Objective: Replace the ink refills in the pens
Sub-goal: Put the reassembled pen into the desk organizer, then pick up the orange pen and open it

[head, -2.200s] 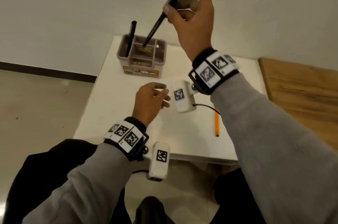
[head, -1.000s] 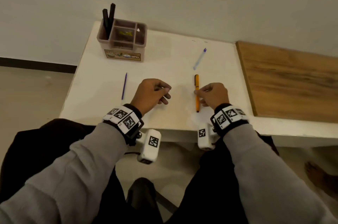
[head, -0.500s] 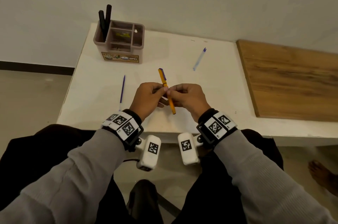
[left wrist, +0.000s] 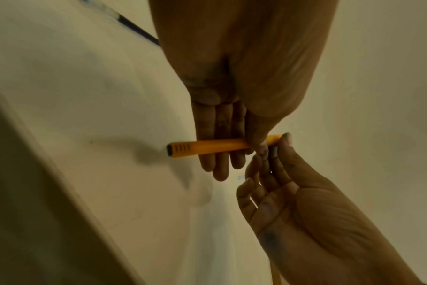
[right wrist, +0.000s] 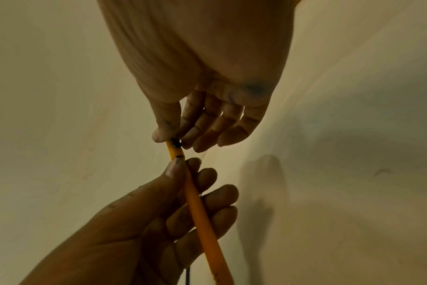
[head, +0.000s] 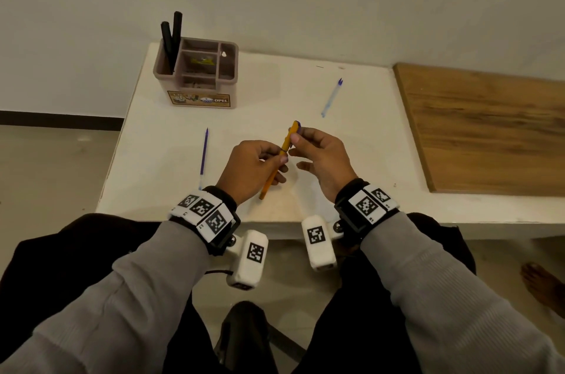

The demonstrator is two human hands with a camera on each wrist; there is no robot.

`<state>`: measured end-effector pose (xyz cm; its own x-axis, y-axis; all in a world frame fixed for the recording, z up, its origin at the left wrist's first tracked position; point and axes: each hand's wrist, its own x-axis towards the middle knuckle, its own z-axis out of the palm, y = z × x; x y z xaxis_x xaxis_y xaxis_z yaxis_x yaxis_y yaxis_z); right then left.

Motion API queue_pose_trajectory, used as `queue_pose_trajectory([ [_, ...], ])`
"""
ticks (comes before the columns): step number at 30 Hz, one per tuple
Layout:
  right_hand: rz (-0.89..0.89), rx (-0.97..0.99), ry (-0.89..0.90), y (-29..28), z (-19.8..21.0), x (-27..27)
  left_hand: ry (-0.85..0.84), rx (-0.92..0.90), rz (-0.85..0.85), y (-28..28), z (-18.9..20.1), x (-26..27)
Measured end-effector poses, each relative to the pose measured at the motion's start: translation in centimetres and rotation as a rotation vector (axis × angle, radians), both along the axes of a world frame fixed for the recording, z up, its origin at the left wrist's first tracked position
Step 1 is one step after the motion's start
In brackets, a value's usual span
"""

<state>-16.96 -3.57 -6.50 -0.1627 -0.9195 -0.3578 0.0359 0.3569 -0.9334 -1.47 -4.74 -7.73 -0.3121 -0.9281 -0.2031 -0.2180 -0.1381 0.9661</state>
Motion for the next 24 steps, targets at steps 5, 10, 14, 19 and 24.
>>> queue_pose_trajectory([
  [5,-0.005,-0.051,-0.044,-0.2,0.5,-0.8,0.019,-0.06,-0.094,0.1,1.0,-0.7],
  [10,-0.18,-0.138,-0.487,-1.2,2.6,-1.3,0.035,-0.051,-0.202,0.3,1.3,-0.6],
  [14,-0.217,-0.2,-0.547,-2.5,5.0,-4.2,0.018,-0.06,-0.251,1.3,0.7,-0.1],
  [19,-0.158,0.04,0.225,-1.1,2.1,-5.4,0.11,-0.027,-0.144,0.8,1.0,-0.3],
  [24,-0.06,0.169,0.653,-1.2,-1.5,-6.0,0.119,0.012,-0.082,0.7,0.8,-0.4],
])
